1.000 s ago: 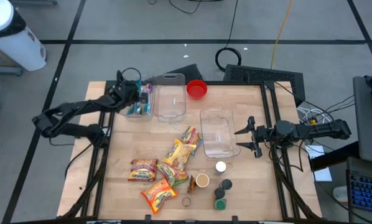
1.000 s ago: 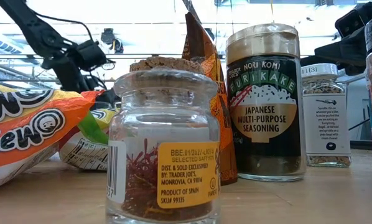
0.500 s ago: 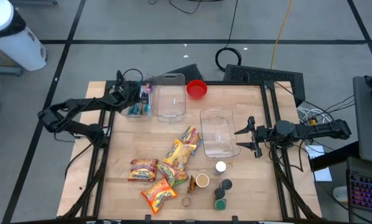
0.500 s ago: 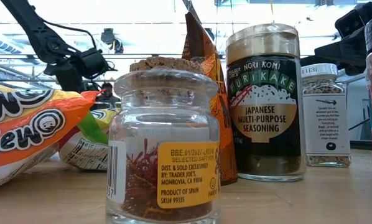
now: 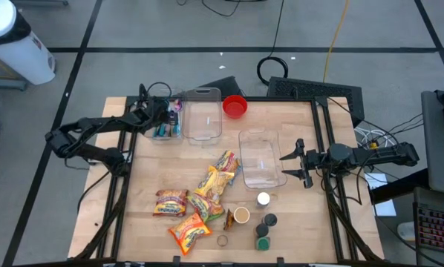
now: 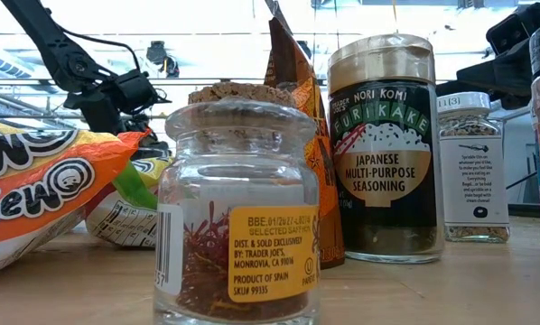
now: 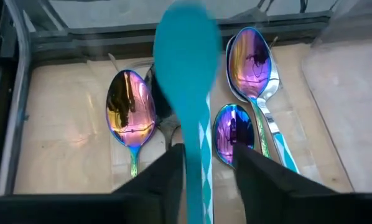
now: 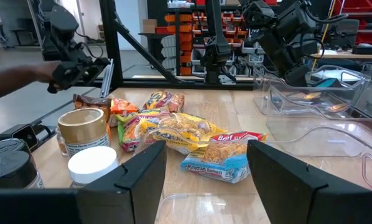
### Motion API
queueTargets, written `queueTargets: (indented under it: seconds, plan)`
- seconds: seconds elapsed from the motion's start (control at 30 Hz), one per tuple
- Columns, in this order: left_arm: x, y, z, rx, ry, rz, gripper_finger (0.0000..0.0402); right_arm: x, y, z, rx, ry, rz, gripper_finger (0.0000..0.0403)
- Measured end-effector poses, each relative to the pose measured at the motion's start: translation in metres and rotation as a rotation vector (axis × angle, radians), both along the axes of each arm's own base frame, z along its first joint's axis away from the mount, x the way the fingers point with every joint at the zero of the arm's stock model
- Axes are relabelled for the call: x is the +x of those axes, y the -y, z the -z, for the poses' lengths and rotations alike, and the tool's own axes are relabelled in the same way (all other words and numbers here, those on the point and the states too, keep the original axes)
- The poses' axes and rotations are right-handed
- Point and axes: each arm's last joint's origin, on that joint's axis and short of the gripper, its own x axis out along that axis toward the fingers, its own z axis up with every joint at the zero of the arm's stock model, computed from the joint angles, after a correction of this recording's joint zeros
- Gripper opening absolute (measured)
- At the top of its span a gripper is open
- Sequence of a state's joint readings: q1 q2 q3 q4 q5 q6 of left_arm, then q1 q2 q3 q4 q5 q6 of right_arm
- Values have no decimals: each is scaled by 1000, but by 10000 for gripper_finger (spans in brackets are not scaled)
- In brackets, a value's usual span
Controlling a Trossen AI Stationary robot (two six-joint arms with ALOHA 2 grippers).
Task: Pick & Place Food Item
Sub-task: Put the blue baby spoon into the top left transparent bin, then put the red noodle pack into the top right transparent bin
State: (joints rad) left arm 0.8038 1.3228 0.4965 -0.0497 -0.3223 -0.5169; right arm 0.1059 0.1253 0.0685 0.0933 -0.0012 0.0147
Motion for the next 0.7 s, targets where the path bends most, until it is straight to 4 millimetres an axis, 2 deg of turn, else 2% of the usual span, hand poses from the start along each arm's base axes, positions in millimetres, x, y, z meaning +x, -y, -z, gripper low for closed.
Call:
queueTargets:
  seconds: [0.17,0.3,0.5,0.7]
  plan:
    - [3,-1,-9,19,7,74,206,0,0,0,0,0,1,217]
    - [5,-2,-25,35,41,129,229,0,0,0,0,0,0,215]
    - [2,7,-74,71,168,231,231,0,0,0,0,0,0,219]
    - [-11,41,-121,226,319,447,229,0,0,0,0,0,0,215]
